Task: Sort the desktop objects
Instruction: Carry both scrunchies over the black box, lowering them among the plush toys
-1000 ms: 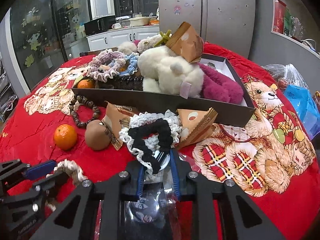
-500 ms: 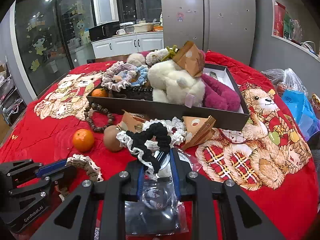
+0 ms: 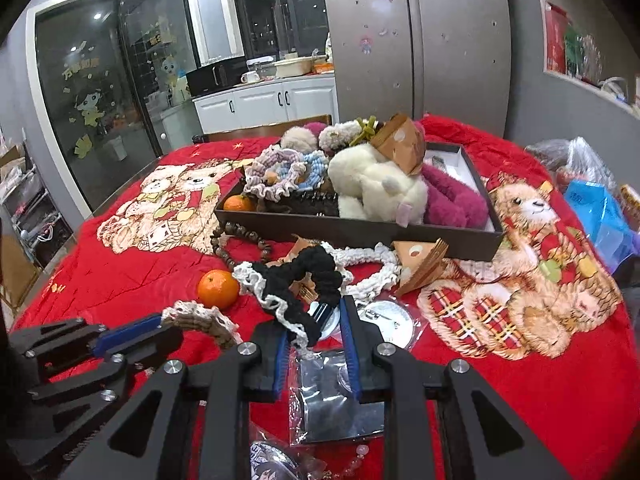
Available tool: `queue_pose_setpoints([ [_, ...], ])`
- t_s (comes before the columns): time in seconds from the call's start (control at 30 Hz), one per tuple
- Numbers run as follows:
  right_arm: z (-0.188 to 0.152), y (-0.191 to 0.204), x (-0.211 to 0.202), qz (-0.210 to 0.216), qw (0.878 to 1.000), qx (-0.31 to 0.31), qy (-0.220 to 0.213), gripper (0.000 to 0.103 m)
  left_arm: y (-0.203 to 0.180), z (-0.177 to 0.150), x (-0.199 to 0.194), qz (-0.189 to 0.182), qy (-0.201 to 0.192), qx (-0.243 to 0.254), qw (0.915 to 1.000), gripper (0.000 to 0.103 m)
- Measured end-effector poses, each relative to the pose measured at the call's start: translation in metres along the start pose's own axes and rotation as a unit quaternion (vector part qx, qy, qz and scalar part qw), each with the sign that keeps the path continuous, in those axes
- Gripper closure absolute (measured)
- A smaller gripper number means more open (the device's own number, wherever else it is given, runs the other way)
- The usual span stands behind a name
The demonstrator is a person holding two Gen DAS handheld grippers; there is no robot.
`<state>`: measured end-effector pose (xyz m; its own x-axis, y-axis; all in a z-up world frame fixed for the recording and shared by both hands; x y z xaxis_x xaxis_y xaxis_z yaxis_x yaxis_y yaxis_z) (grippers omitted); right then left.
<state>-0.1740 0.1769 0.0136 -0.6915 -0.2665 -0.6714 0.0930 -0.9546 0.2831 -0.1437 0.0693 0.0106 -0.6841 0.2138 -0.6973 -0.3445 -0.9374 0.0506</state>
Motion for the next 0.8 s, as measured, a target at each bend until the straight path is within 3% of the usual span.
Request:
queue_pose_setpoints([
  [0.43, 0.005, 0.022, -0.026, 0.006, 1.0, -0.018, -0.019, 0.08, -0.004, 0.024, -0.023, 0.0, -0.02, 0.014, 0.9997, 0.091],
  [0.8, 0.012, 0.027, -0.02, 0.002, 1.0, -0.024, -0.015, 0.08, 0.0, 0.046, -0.009, -0.008, -0.017, 0.019, 0.9996, 0.091],
])
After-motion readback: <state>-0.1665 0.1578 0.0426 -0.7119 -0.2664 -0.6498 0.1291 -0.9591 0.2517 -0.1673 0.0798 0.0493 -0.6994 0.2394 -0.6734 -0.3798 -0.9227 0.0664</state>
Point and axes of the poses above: each gripper's, at about its wrist camera, not at the fingertips, and x roughly the way its jaws point, y to its left, z to its top, the point moved 9 cm from there along x, roughly the way its jaws point, and after that the axes turned 15 degrees about x, right-handed, at the moved point
